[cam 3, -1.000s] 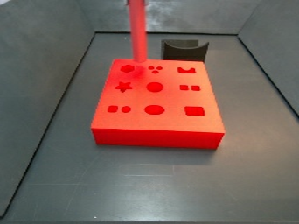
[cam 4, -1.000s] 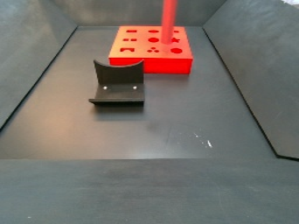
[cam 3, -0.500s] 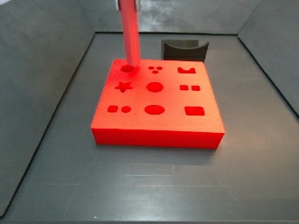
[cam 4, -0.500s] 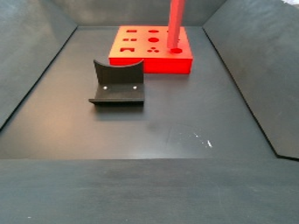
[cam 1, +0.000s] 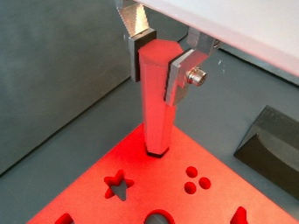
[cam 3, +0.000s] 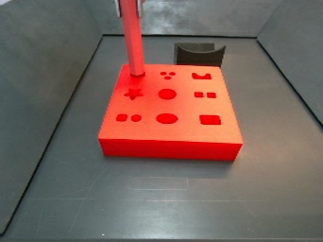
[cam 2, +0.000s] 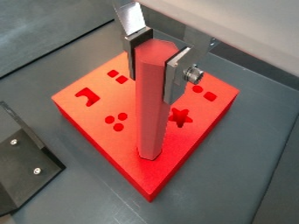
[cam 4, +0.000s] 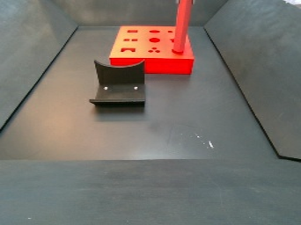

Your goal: Insert the hexagon object.

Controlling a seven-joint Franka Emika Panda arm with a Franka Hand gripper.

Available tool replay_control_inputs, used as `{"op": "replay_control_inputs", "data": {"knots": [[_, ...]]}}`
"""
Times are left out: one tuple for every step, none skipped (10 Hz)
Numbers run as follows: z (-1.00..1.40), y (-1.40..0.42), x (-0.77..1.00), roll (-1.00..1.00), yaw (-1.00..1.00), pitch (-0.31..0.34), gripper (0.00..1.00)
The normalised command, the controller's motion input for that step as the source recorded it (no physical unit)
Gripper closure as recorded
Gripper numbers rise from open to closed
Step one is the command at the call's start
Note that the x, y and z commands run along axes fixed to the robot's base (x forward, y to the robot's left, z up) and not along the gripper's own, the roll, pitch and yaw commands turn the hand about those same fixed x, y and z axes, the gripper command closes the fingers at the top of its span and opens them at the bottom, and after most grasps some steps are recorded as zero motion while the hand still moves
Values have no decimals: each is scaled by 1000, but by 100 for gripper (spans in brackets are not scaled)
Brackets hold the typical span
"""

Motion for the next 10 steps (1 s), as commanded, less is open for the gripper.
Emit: {"op": "replay_control_inputs", "data": {"knots": [[-323,0,63,-123,109,-96,100],[-337,0,83,-116,86,-103,100],[-323,0,0,-56,51,-90,100],[-474,0,0,-7,14,-99,100],[-831,0,-117,0,14,-163,100],[-960,63,-223,0,23,-163,100],[-1000,40,-200,0,6,-143,100],[-889,0,-137,0,0,-151,100],[-220,0,0,0,0,0,100],[0,0,0,0,0,0,100]]}}
